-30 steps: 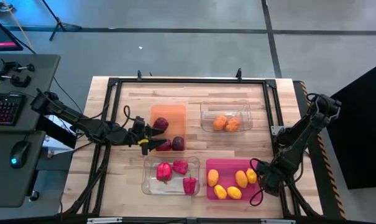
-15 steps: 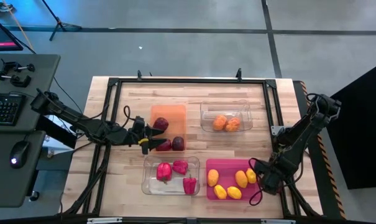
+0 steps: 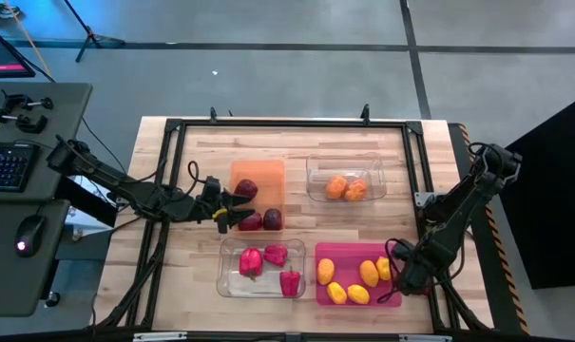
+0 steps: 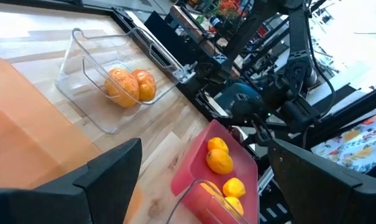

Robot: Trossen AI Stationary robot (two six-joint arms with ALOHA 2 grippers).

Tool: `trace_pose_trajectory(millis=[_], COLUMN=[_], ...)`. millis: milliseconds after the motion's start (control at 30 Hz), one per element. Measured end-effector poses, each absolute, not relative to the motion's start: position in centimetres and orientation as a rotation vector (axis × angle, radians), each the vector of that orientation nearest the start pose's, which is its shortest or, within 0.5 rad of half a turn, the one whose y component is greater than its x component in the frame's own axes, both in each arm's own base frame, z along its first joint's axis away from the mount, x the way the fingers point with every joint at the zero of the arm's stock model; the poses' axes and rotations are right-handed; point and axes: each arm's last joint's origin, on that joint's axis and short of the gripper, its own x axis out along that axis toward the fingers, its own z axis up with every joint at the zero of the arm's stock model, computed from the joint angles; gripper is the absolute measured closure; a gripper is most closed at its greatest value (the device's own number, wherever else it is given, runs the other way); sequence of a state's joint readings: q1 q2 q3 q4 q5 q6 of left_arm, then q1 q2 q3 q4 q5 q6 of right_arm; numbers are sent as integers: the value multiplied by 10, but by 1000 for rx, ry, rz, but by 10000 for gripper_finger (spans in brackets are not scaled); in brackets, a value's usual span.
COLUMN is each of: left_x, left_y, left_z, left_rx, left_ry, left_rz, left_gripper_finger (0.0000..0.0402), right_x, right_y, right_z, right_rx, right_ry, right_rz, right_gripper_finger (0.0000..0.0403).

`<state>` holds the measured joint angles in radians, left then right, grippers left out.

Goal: Sort produce into baskets
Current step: Put the apple into the orange bin

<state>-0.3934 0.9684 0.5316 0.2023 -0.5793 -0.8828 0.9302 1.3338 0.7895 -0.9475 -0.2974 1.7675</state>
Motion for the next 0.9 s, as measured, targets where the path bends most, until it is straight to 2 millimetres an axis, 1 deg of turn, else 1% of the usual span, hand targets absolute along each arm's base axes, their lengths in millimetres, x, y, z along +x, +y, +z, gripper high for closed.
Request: trace_pose_trajectory(millis=[67,167,300,433,600,733,900], left_x=[197,197,197,197,196,196,196], left_y=[-65,-65,-64,-64,-64,-64,-64], left_z=[250,250,250,248,246,246,245], left_rx=[-770,-770,-768,-757,-745,-744,-742], left_ry=[111,110,111,129,148,150,153], left_rz=[267,270,274,282,290,291,292], left_gripper_finger=[66,66,66,66,66,66,66], right_x=[118,119,118,117,118,119,123], right_y=[172,174,174,176,177,179,184], right_z=[190,190,190,191,191,186,174], right_rx=[826,833,844,899,923,905,863], right_ry=[1736,1736,1780,1830,1820,1816,1826], right_rz=[-553,-535,-537,-570,-573,-597,-632], right_gripper_finger=[31,31,31,31,31,31,31])
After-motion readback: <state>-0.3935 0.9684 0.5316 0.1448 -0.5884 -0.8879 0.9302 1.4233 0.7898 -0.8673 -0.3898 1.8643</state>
